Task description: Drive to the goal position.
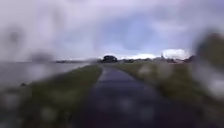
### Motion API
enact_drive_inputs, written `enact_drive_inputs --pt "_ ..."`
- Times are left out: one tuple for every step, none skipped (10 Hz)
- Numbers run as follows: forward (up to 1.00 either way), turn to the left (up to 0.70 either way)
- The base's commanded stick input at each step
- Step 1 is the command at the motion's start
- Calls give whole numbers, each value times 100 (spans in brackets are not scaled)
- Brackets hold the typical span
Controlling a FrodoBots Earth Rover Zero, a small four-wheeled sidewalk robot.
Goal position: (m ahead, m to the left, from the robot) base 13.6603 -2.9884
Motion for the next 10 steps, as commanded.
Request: enact_drive_inputs --pt "70 0" --pt "70 0" --pt "70 0" --pt "70 0" --pt "70 0" --pt "70 0" --pt "70 0" --pt "70 0" --pt "70 0" --pt "70 0"
